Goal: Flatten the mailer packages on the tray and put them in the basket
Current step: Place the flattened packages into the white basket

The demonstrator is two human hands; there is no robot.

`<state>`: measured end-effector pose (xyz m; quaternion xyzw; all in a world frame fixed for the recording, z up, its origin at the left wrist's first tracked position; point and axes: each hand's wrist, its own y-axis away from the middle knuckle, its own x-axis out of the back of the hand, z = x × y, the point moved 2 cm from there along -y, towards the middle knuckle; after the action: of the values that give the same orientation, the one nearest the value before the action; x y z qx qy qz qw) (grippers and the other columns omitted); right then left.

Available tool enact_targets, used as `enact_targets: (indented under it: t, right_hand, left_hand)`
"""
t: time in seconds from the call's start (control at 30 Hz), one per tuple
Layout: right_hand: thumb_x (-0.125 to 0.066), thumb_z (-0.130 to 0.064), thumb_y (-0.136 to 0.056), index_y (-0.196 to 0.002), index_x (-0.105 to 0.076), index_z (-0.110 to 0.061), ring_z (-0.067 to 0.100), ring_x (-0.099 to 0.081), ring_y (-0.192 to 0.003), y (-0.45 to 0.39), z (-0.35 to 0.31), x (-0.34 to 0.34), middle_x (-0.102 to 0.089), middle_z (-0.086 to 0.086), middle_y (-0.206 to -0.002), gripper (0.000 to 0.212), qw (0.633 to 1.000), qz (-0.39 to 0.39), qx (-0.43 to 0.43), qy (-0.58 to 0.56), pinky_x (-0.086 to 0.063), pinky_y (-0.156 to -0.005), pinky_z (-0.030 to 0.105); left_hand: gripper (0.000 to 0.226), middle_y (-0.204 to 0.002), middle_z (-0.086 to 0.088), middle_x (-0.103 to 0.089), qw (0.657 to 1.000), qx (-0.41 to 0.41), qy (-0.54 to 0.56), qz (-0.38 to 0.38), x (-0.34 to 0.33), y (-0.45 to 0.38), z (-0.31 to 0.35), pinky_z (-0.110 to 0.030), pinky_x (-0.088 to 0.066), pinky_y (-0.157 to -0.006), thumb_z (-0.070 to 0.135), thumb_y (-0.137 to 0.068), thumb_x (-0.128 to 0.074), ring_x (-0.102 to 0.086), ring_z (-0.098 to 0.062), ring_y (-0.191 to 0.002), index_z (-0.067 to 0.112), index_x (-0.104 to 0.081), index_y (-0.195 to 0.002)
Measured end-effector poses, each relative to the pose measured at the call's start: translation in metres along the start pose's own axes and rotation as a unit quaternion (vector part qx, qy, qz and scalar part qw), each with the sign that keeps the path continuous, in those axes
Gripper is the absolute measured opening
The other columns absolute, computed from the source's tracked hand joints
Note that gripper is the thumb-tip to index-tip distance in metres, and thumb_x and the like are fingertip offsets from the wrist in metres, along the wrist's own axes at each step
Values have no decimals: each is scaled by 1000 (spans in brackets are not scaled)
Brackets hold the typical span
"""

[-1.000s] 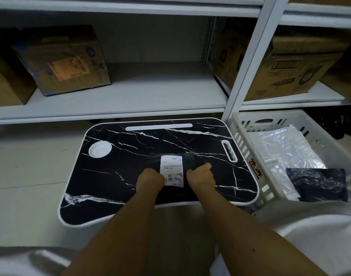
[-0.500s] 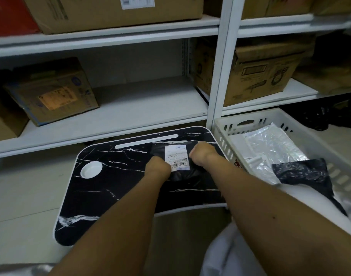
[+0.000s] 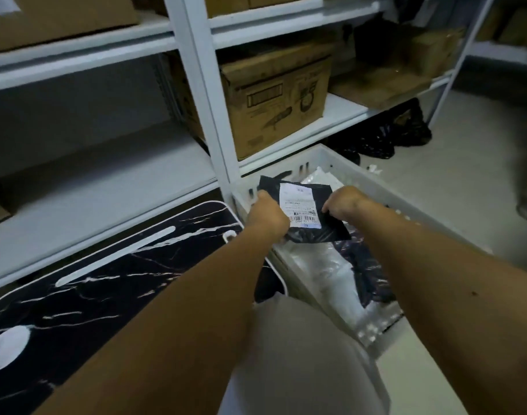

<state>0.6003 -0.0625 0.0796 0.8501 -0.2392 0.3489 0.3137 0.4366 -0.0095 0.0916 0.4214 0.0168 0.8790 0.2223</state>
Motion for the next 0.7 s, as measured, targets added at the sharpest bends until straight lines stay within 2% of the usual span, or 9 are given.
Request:
enact_targets:
  t: [0.13, 0.2, 0.27, 0.37, 0.4, 0.47, 0.57, 0.63, 0.7]
  right_hand:
    - [-65, -10, -83, -120, -64, -1, 34, -57, -117, -25, 74, 23, -62, 18, -124, 38, 997, 14, -75, -27, -48, -98, 39]
    - [-63, -9, -84, -119, -64, -2, 35, -57, -116, -31, 99, 34, -62, 17, -124, 36, 996, 16, -91, -9, -48, -97, 39]
    - [-58, -13, -88, -118, -67, -7, 32, -59, -112, -35, 118, 46, -62, 13, -125, 31, 992, 7, -97, 78, -47, -98, 36]
    - [-54, -24, -91, -123, -64, -17, 28, -57, -115, -38, 137, 51, -59, 7, -131, 34, 969, 6, -84, 232, -46, -100, 35]
    - [-53, -25, -91, -127, -61, -17, 28, -56, -118, -41, 140, 50, -57, 7, -133, 37, 956, 3, -75, 283, -45, -99, 35]
    - [-50, -23, -94, -134, -54, -12, 30, -54, -122, -43, 147, 42, -55, 10, -136, 42, 929, -10, -74, 363, -44, -98, 38]
    - [-53, -20, -95, -135, -52, -9, 32, -49, -126, -45, 165, 23, -50, 12, -138, 41, 899, -40, -110, 422, -43, -99, 40]
    - [-55, -24, -93, -137, -51, -13, 31, -47, -127, -42, 175, 15, -45, 10, -139, 45, 901, -28, -150, 406, -46, -97, 41]
    - [-54, -22, -91, -141, -45, -13, 32, -45, -127, -41, 178, 8, -37, 11, -140, 52, 914, 4, -178, 364, -49, -94, 45]
  left_hand:
    - [68, -124, -14, -57, 980, -146, -49, -129, -58, -12, 36, -36, -49, -85, 14, -92, -52, -57, -34, -109, 27, -18, -150]
    - [70, -131, -17, -52, 966, -159, -67, -191, -76, -16, 47, -36, -48, -92, 13, -93, -50, -54, -34, -113, 28, -15, -152]
    - [63, -129, -19, -52, 957, -136, -74, -244, -95, -16, 57, -37, -52, -88, 12, -93, -50, -58, -34, -107, 18, -22, -149]
    - [38, -112, -12, -62, 917, -130, -137, -352, -127, -12, 69, -20, -52, -70, 11, -93, -57, -64, -24, -90, 3, -50, -130]
    - [27, -114, -9, -64, 892, -125, -202, -384, -138, -10, 70, -15, -48, -73, 15, -95, -56, -64, -21, -92, 3, -58, -119]
    - [6, -111, -13, -68, 867, -79, -222, -440, -157, -10, 69, -24, -49, -78, 12, -95, -57, -65, -19, -82, 6, -57, -97]
    - [10, -79, -7, -61, 817, -195, -313, -442, -171, -8, 68, -22, -46, -48, 10, -90, -61, -55, -14, -59, 8, -54, -84]
    - [12, -87, -12, -60, 796, -207, -353, -445, -176, -13, 62, -25, -42, -51, 7, -89, -56, -54, -19, -66, 0, -60, -97]
    - [29, -113, -18, -58, 796, -215, -372, -427, -177, -20, 54, -29, -46, -69, 7, -89, -48, -55, -26, -89, -2, -58, -115]
